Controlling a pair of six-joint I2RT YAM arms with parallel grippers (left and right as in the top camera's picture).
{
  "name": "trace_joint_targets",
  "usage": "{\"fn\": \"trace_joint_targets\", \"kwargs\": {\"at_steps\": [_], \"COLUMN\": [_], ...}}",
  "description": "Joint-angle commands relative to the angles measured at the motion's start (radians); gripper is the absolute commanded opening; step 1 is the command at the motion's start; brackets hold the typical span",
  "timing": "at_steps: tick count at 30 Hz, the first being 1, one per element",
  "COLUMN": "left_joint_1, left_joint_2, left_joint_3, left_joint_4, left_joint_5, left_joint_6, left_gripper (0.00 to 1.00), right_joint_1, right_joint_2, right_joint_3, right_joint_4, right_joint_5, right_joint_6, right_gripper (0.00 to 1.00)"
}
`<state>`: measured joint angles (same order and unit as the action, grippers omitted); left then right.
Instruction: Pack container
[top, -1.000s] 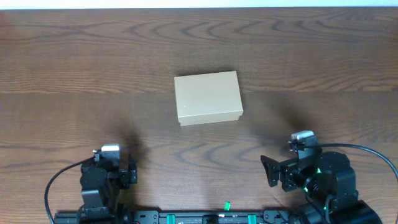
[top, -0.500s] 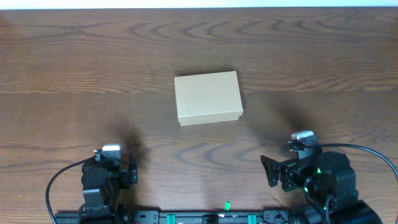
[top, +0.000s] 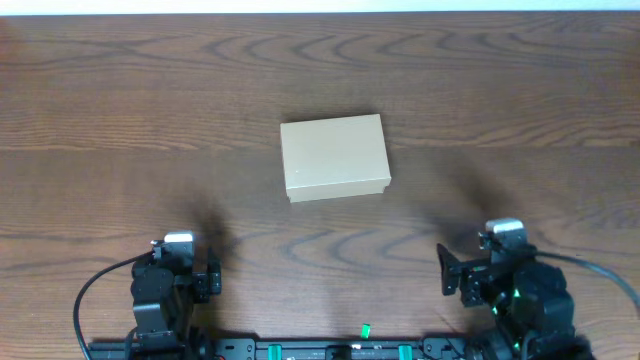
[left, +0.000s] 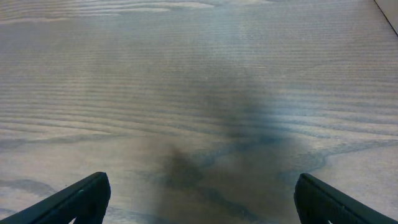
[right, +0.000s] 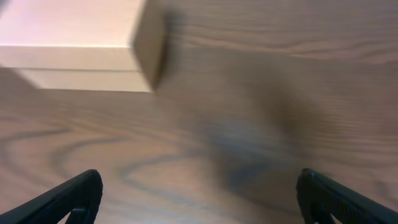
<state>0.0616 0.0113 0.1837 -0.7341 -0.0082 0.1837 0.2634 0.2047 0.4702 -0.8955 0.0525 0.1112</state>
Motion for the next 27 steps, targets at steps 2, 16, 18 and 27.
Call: {"fn": "trace_joint_targets", "kwargs": {"at_steps": [2,16,18,27], "left_joint_1": [-0.004,-0.004,-0.004,-0.004], "left_joint_2": [-0.007,-0.007,-0.007,-0.007], "left_joint_3": [-0.021,-0.020,-0.020,-0.020], "left_joint_4": [-0.006,-0.006,-0.006,-0.006], "left_joint_5": [-0.018,-0.018,-0.018,-0.018], "left_joint_6": [-0.008,-0.008,-0.008,-0.008], "left_gripper": [0.95,0.95,0.95,0.96], "right_joint_1": [-0.060,-0.165,-0.165,-0.165], "right_joint_2": [-0.094,-0.195,-0.198,-0.198], "right_joint_3": [-0.100,-0.309,-0.309,-0.309], "right_joint_4": [0.034,0.152,0.152,0.152], "right_joint_5": [0.061,-0.008,-0.007,-0.008], "right_joint_6": [-0.091,-0.011,-0.012,-0.011], "right_gripper": [0.99,0.99,0.99,0.99]}}
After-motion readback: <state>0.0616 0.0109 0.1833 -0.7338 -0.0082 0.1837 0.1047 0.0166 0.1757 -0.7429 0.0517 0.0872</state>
